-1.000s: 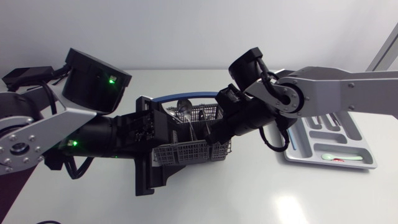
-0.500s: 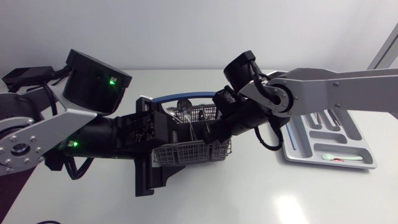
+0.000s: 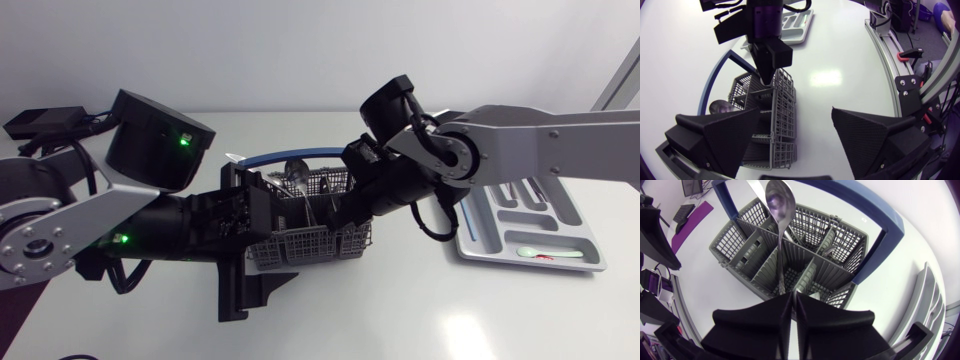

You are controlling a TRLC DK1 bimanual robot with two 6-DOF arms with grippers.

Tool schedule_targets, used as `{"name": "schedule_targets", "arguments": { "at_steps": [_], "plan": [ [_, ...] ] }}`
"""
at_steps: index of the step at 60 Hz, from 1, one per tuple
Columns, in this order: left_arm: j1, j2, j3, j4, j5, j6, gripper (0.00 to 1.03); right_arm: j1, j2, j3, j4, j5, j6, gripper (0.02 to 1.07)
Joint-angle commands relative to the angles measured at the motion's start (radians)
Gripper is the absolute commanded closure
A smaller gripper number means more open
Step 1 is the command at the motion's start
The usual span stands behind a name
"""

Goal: Sort the cutlery from the basket into the organizer compartments.

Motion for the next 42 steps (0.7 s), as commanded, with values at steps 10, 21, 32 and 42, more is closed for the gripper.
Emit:
{"name": "schedule_targets", "arguments": {
  "at_steps": [10,21,32,42],
  "plan": [
    [-0.014,0.012,-0.029,0.009,-0.006,0.002,0.05,-0.008,-0.087,0.006,-0.036,-0.033,0.022,1.01],
    [-0.019,0.015,-0.029,0.015,-0.014,0.001,0.05,-0.059,-0.213,0.055,-0.131,-0.108,0.024,1.01],
    [-0.025,0.022,-0.028,0.022,-0.032,-0.004,0.05,-0.089,-0.355,0.102,-0.241,-0.151,0.035,1.01],
    [-0.038,0.021,-0.020,0.025,-0.061,-0.021,0.05,-0.180,-0.440,0.121,-0.330,-0.154,0.048,1.01]
  ]
}}
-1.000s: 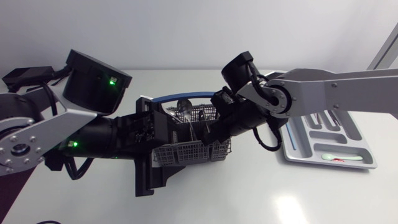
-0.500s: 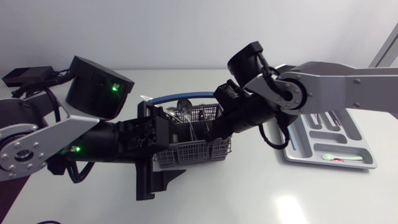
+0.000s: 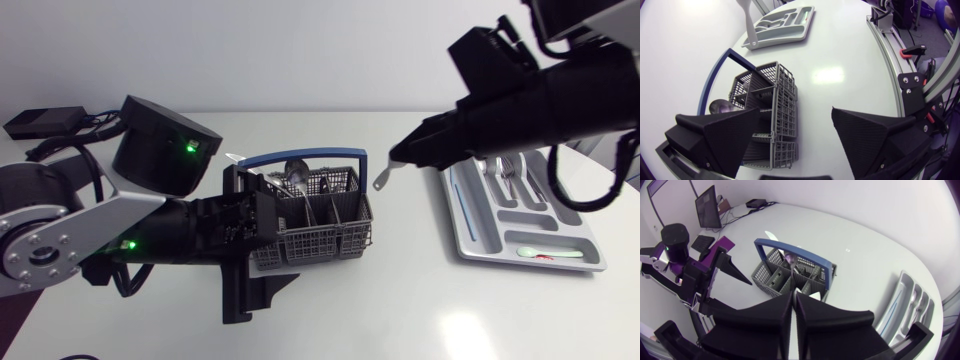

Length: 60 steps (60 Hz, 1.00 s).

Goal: Sort the cutlery from the basket into the organizer compartments.

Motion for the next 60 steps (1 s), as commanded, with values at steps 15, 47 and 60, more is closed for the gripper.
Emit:
{"name": "schedule_targets", "arguments": {
  "at_steps": [15,47,60],
  "plan": [
    [-0.023,0.003,-0.008,0.008,-0.038,-0.023,0.05,-0.192,-0.128,-0.040,-0.122,0.128,0.009,1.01],
    [-0.030,0.001,0.008,-0.009,-0.079,-0.032,0.05,-0.741,-0.011,-0.330,0.082,0.305,-0.290,1.01],
    [-0.026,0.018,0.011,-0.009,-0.087,-0.046,0.05,-0.823,0.121,-0.402,0.264,0.354,-0.328,1.01]
  ]
}}
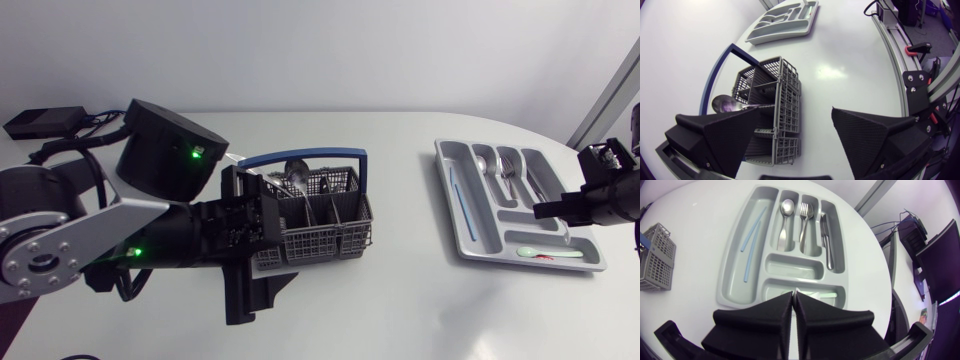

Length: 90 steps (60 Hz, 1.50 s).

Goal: Sort the cutlery from the basket into the organizer compartments.

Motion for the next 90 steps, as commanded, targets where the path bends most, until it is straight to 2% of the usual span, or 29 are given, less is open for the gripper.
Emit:
{"name": "schedule_targets", "arguments": {
  "at_steps": [1,20,30,35,43,52,59,62,74,80,90],
  "plan": [
    [0.007,0.017,0.010,-0.006,-0.006,-0.025,0.05,-0.034,0.066,-0.036,0.044,0.015,-0.032,1.01],
    [0.043,0.006,0.018,-0.006,-0.006,-0.051,0.05,-0.069,0.213,-0.093,0.246,0.112,-0.053,1.01],
    [0.043,0.003,0.021,-0.007,-0.006,-0.054,0.05,-0.055,0.261,-0.113,0.289,0.146,-0.049,0.99],
    [0.041,0.002,0.018,-0.007,-0.006,-0.056,0.05,-0.032,0.276,-0.144,0.319,0.167,-0.046,0.93],
    [0.036,0.002,0.018,-0.007,-0.006,-0.062,0.05,-0.006,0.279,-0.167,0.335,0.176,-0.039,0.91],
    [0.038,-0.003,0.018,-0.007,-0.006,-0.063,0.05,0.014,0.282,-0.171,0.340,0.192,-0.035,0.78],
    [0.039,-0.007,0.013,-0.007,-0.006,-0.068,0.05,0.023,0.282,-0.174,0.343,0.193,-0.035,0.56],
    [0.041,-0.009,0.012,-0.007,-0.006,-0.068,0.05,0.023,0.275,-0.176,0.345,0.193,-0.035,0.50],
    [0.043,-0.007,0.016,-0.007,-0.006,-0.072,0.05,0.023,0.180,-0.180,0.319,0.179,-0.049,0.31],
    [0.043,-0.007,0.016,-0.009,-0.006,-0.076,0.05,0.023,0.137,-0.183,0.296,0.164,-0.052,0.26],
    [0.061,-0.024,0.016,-0.013,-0.006,-0.076,0.05,0.035,0.034,-0.183,0.236,0.116,-0.052,0.24]
  ]
}}
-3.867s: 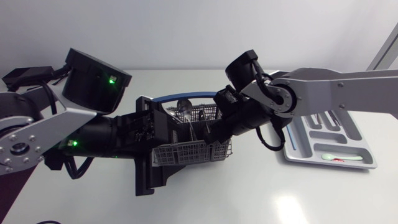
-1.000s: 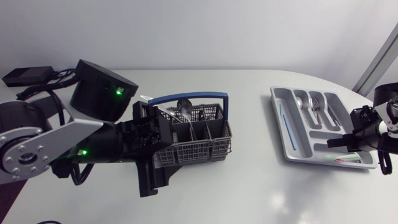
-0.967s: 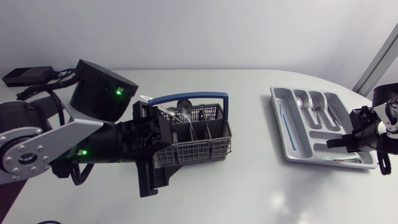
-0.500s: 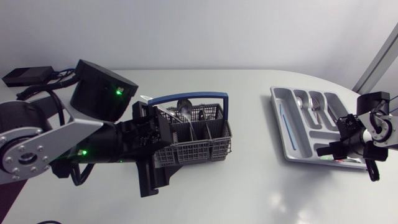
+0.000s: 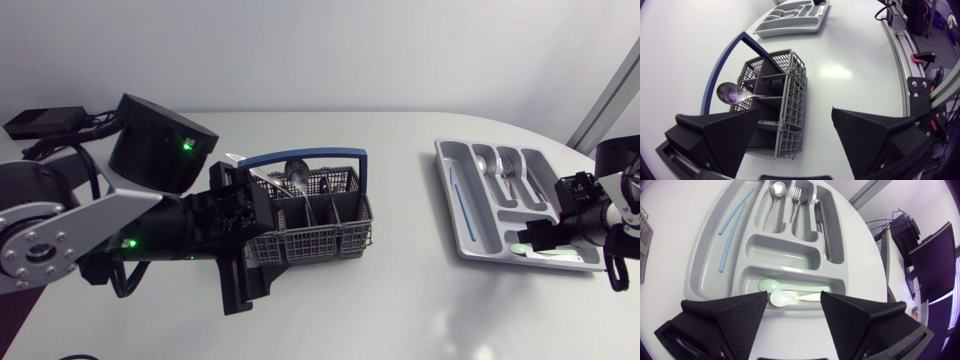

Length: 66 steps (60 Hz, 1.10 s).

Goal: Sort the cutlery from the basket into the organizer compartments.

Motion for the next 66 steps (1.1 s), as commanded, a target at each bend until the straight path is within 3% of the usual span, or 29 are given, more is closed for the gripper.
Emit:
{"name": "schedule_targets", "arguments": {
  "at_steps": [1,15,27,43,66],
  "plan": [
    [0.015,-0.019,0.016,-0.009,-0.002,-0.022,0.05,0.022,-0.073,-0.022,-0.037,-0.024,-0.012,0.24],
    [0.049,-0.038,0.005,-0.009,-0.002,-0.039,0.05,0.201,-0.349,-0.014,-0.185,-0.151,0.011,0.23],
    [0.083,-0.042,-0.002,-0.009,-0.001,-0.051,0.05,0.364,-0.407,0.027,-0.246,-0.261,0.097,0.23],
    [0.118,-0.028,0.001,-0.001,0.008,-0.075,0.05,0.683,-0.380,0.077,-0.203,-0.214,0.244,0.23],
    [0.158,-0.020,0.010,0.002,0.025,-0.094,0.05,0.971,-0.131,0.176,-0.071,-0.137,0.307,0.23]
  ]
}}
